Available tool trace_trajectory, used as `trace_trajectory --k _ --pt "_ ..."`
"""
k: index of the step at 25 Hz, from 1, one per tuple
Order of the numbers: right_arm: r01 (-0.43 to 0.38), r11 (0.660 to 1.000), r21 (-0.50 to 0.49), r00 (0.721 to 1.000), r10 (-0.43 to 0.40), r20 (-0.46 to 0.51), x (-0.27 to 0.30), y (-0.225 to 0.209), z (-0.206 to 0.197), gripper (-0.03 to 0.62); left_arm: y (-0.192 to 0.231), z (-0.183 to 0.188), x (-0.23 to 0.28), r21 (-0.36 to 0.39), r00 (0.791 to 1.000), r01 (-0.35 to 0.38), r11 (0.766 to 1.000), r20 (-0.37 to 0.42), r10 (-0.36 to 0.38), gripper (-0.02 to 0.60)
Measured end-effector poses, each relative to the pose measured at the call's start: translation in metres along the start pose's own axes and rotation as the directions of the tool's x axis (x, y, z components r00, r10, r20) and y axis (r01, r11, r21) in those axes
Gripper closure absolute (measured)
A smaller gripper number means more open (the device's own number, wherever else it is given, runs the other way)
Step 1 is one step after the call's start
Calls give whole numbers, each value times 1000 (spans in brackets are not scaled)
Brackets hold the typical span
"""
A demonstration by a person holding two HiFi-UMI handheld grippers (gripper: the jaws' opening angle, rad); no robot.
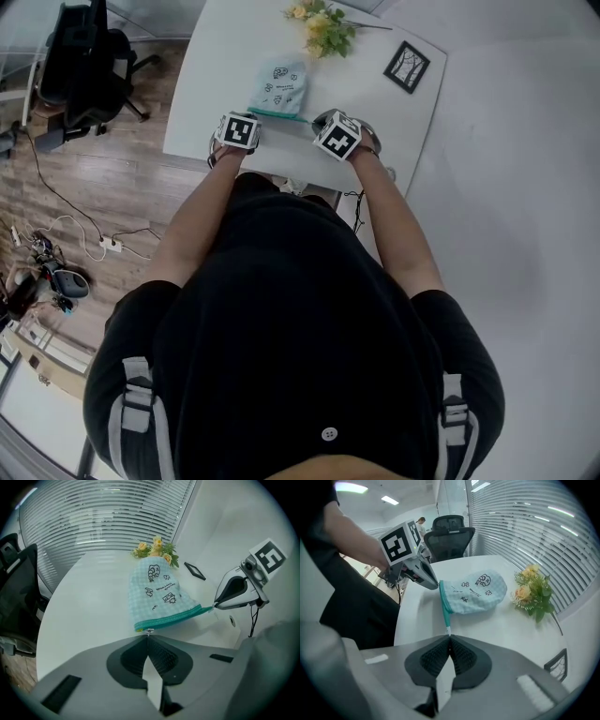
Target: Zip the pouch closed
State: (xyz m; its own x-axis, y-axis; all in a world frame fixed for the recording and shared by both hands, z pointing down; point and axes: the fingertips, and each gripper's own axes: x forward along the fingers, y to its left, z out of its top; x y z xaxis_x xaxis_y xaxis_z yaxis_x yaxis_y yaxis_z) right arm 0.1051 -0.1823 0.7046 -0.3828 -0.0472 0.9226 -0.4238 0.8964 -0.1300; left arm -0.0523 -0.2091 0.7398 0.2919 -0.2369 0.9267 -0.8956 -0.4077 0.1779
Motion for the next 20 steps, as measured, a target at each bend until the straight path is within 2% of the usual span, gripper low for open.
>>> trace_trajectory --k 2,10,14,18,20 --pt "-3 1000 18 1000 2 7 -1 -1 0 583 4 3 -1 13 1000 -19 1000 -3 19 574" --pt "13 999 53 1000 -13 3 9 -5 -7 583 2 1 11 38 1000 -16 999 -4 16 572" --pt "14 999 48 1000 -14 5 16 1 -15 582 -2 -4 18 68 1000 15 998 13 -16 572" --pt "16 998 67 1000 -17 9 22 5 -21 579 -6 -9 15 64 999 36 997 0 -36 571" --pt "10 997 78 1000 -10 3 24 7 -24 540 -5 -11 12 66 999 33 997 -9 -32 562"
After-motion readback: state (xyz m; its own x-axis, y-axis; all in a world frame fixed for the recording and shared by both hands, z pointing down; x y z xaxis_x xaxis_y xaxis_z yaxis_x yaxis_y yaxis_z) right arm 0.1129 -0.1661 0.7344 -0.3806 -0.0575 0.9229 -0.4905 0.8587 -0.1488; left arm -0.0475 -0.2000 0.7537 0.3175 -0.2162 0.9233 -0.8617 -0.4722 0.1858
